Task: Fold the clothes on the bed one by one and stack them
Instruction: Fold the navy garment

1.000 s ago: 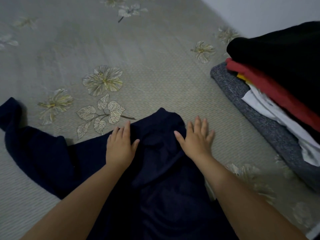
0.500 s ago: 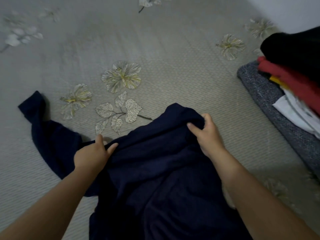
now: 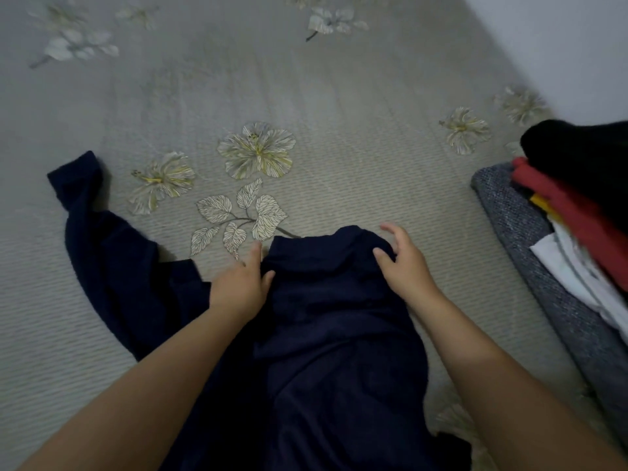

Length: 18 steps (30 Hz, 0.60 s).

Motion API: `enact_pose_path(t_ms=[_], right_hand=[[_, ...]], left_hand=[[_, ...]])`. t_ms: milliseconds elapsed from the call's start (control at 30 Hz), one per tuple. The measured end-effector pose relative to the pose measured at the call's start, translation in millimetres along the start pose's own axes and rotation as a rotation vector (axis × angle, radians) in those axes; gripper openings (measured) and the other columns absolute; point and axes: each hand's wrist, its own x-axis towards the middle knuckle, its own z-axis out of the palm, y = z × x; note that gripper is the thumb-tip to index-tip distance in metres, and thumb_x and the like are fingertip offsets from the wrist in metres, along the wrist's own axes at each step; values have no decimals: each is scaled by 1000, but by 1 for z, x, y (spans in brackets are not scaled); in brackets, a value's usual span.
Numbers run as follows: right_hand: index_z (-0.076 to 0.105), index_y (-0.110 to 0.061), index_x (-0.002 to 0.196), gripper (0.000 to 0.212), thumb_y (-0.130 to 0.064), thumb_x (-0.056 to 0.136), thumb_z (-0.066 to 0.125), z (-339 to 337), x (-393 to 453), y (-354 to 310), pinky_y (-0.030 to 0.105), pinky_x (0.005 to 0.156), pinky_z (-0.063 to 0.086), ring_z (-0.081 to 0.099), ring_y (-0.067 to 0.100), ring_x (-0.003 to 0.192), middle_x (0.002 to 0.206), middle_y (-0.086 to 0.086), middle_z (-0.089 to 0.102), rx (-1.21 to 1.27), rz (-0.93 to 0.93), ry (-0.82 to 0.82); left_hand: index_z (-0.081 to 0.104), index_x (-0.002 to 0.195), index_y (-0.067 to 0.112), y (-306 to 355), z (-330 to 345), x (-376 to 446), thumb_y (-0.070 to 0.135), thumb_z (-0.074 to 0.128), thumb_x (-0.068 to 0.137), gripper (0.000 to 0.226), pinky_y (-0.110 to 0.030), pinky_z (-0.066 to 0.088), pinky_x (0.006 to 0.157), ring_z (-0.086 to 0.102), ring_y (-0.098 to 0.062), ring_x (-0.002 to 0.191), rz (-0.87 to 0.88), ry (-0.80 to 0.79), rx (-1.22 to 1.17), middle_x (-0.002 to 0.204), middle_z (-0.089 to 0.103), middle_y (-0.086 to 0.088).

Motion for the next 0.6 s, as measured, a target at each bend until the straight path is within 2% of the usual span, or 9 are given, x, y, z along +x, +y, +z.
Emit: enact_pose_path(t_ms=[67, 133, 167, 233, 300, 333, 433, 533, 600], right_hand=[[33, -16, 140, 47, -6, 95, 43, -12, -2, -15, 12, 100, 25, 36, 8, 125, 139, 3, 42, -12, -142, -39], [34, -18, 140, 46, -8, 96, 41, -28, -4, -31, 9, 94, 24, 40, 13, 124, 137, 6, 46, -145, -318, -55], [37, -19, 139, 43, -13, 96, 42, -38, -6, -43, 17, 91, 31, 48, 21, 118, 126, 11, 54, -236, -393, -40], [48, -18, 132, 41, -27, 92, 42, -58, -8, -78, 31, 70, 44, 59, 32, 83, 84, 11, 58, -456, -574, 37], [60, -16, 120, 42, -35, 89, 38, -77, -14, -116, 29, 48, 39, 52, 29, 51, 59, 6, 46, -618, -768, 152], [63, -16, 116, 44, -39, 92, 33, -86, -19, -139, 27, 45, 34, 49, 27, 46, 57, 6, 45, -675, -840, 219], [67, -19, 110, 64, -46, 98, 10, -113, -42, -205, 25, 47, 32, 49, 26, 47, 58, 7, 50, -781, -966, 381], [67, -19, 110, 66, -47, 97, 9, -144, -91, -274, 25, 48, 34, 50, 26, 49, 60, 7, 52, -819, -1031, 542], [61, -21, 116, 57, -47, 96, 14, -158, -131, -307, 26, 48, 35, 50, 26, 51, 61, 8, 53, -806, -1072, 661]], left_hand=[[7, 147, 26, -1, -13, -4, 43, 33, 96, 60, -34, 42, 80, 58, -30, 102, 63, 1, -20, 115, 61, -13], [10, 146, 32, -6, -44, -14, 43, 35, 95, 57, -30, 39, 71, 61, -28, 90, 117, 53, -9, 97, 67, -12], [15, 145, 31, -10, -65, -19, 40, 37, 95, 56, -30, 36, 68, 62, -27, 85, 125, 106, -22, 91, 67, -12], [27, 143, 26, -20, -119, -32, 35, 42, 95, 51, -31, 38, 69, 62, -29, 86, 109, 234, -101, 91, 68, -13], [34, 140, 21, -31, -180, -51, 35, 43, 94, 49, -33, 40, 72, 60, -32, 93, 113, 359, -134, 99, 66, -15], [35, 139, 20, -36, -208, -62, 37, 44, 93, 50, -33, 40, 72, 59, -31, 95, 127, 399, -113, 101, 65, -15], [33, 139, 22, -46, -287, -99, 44, 46, 90, 56, -32, 41, 75, 54, -28, 105, 153, 492, -29, 111, 61, -12], [37, 137, 16, -56, -361, -157, 42, 52, 88, 58, -38, 45, 76, 54, -32, 106, 114, 676, -22, 114, 60, -15], [45, 130, 9, -60, -393, -203, 37, 59, 84, 56, -40, 47, 68, 60, -37, 92, 98, 822, -52, 103, 63, -21]])
